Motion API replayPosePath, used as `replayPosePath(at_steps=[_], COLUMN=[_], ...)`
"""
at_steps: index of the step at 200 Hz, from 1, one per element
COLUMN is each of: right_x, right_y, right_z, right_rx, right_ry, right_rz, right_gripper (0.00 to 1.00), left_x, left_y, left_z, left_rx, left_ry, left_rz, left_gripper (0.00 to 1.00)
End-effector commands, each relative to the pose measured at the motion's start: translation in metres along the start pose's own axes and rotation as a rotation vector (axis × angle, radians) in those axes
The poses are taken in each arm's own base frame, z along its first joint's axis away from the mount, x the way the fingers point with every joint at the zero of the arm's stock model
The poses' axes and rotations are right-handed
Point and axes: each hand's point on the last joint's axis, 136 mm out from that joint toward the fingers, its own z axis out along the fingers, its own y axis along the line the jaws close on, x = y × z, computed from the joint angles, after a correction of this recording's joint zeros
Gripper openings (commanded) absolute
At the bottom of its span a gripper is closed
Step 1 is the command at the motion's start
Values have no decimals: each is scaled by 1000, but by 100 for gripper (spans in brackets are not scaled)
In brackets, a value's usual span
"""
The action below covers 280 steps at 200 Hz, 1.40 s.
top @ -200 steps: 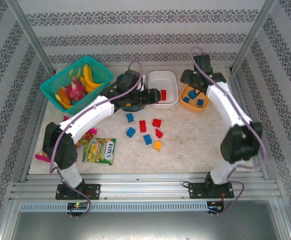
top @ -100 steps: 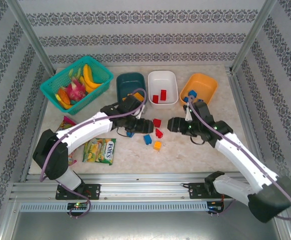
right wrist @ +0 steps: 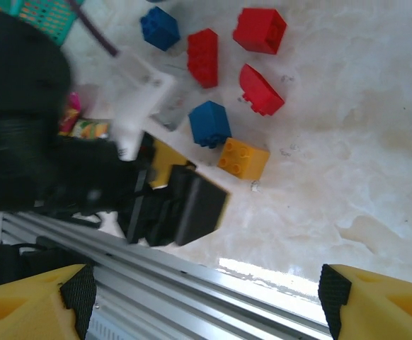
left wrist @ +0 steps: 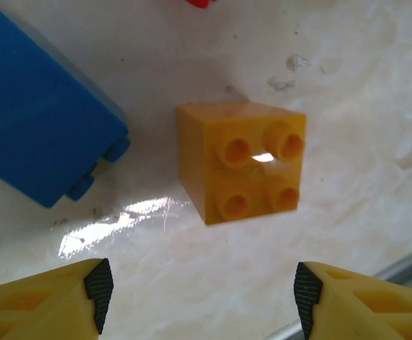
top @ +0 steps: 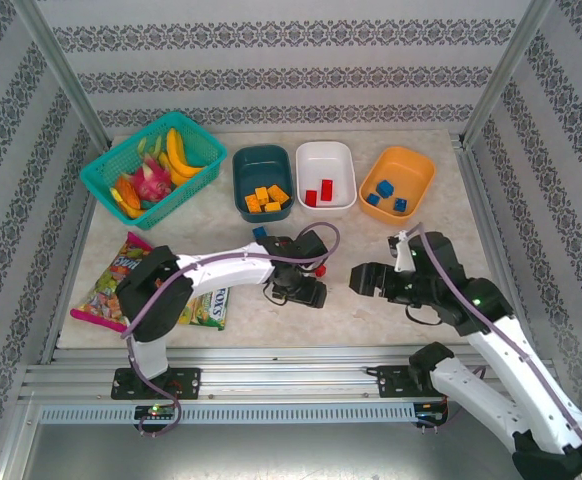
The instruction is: Sort the legos into containers by color
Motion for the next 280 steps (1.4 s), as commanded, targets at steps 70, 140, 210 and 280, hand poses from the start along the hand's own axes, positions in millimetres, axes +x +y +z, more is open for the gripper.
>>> replayPosePath(at_steps=[70, 140, 210, 280], right_x=[-3, -5, -62, -142], right_y=[5, 9, 63, 80], right_z=[-24, -20, -3, 78], right_rx=[-9, -36, -216, -150], right_ry=[-82, -79, -177, -196], right_rz=[9, -5, -53, 26], right_gripper=[83, 81, 81, 81], left_x=[-18, -24, -107, -252], left_y=[-9, -13, 50, 156], left_z=[22, -5, -128, -145], left_rx=[-112, -100, 24, -16], left_ry=[-5, -69, -304, -474], left_rz=[13, 6, -243, -361], left_gripper=[59, 29, 27, 27])
